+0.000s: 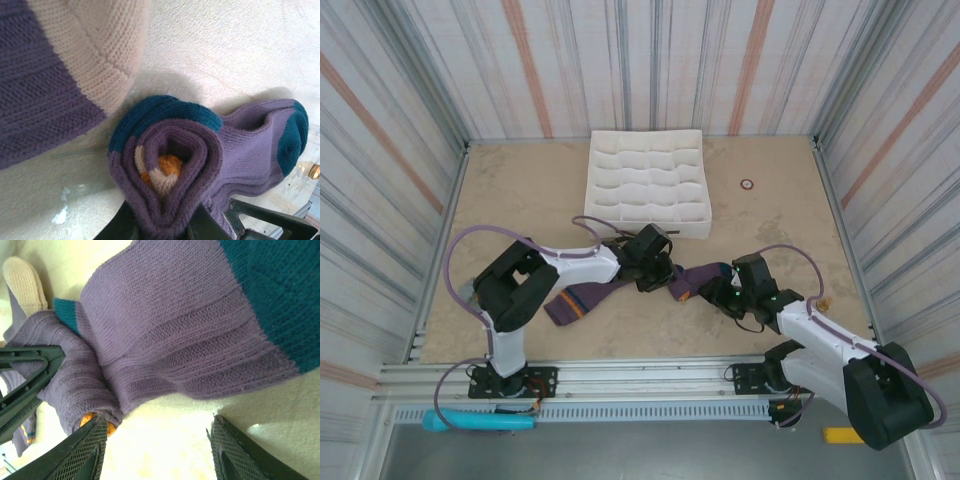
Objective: Roll the socks
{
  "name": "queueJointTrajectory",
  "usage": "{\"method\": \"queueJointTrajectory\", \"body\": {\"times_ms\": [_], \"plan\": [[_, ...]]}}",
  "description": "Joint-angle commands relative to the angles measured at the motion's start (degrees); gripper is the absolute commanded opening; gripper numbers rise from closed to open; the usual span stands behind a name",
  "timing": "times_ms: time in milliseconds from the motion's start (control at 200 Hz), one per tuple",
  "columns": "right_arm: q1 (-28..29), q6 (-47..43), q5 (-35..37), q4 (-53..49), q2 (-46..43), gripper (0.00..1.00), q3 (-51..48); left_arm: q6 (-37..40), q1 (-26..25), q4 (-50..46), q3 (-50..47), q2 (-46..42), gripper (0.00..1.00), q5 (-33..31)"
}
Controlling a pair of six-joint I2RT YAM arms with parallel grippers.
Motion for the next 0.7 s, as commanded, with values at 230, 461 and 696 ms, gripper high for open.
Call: {"method": "queueJointTrajectory", "body": {"times_ms": [230,461,696], "plan": [[-5.11,-0.41,4.28,-1.17,9.62,0.53,-0.90,1.18,0.03,-0.20,-3.71,-3.20,0.00,1.25],[-5.84,-1.87,4.73,2.48,17.38,0.20,1.61,0.13,-0.86,-0.22,-4.88,-4.58,0.00,0.36],[-5.85,-2.71,4.53,5.30,26.16,0.00,7.12,-1.12,-2.07,1.03,-7.14,-7.20,0.00,-2.19]]}}
